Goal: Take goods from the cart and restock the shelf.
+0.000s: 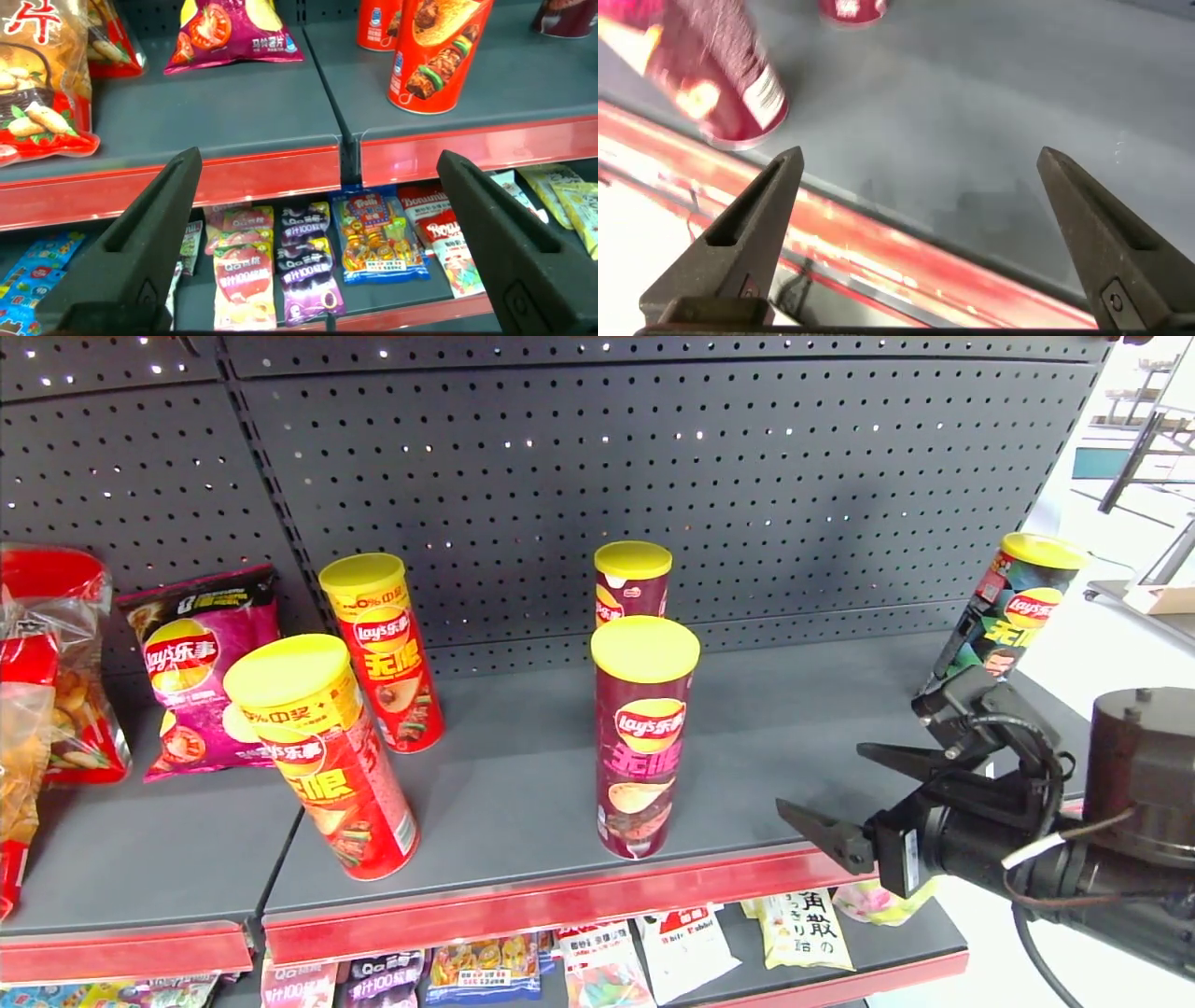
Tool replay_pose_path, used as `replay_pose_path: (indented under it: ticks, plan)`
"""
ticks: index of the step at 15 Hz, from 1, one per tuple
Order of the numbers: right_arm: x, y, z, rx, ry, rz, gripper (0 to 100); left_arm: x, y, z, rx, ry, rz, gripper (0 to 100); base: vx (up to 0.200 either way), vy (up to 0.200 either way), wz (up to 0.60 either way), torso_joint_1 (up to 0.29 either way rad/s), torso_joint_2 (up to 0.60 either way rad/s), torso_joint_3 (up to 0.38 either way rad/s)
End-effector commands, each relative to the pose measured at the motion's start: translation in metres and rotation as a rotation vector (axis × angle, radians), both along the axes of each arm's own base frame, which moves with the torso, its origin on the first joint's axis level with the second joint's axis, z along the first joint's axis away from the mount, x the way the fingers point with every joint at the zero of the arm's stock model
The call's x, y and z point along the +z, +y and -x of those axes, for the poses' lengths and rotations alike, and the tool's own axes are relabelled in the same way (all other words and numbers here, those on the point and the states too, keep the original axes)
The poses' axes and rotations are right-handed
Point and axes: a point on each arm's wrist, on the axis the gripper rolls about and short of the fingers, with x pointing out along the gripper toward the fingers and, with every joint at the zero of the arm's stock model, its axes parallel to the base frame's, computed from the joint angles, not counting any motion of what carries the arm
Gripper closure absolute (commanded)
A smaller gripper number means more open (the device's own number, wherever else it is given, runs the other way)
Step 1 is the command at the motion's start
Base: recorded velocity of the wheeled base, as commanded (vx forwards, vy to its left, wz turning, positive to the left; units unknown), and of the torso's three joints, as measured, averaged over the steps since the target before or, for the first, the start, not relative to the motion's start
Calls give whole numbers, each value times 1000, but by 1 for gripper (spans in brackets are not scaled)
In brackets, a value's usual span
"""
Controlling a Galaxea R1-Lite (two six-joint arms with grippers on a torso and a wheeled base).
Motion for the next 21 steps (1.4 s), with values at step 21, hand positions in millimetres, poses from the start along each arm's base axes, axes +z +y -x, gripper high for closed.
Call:
replay_pose_path:
  ticks: [21]
  plan:
    - [-30, 53, -37, 64, 87, 90, 0, 0, 0, 0, 1, 2, 6, 0, 0, 0, 0, 0, 0, 0]
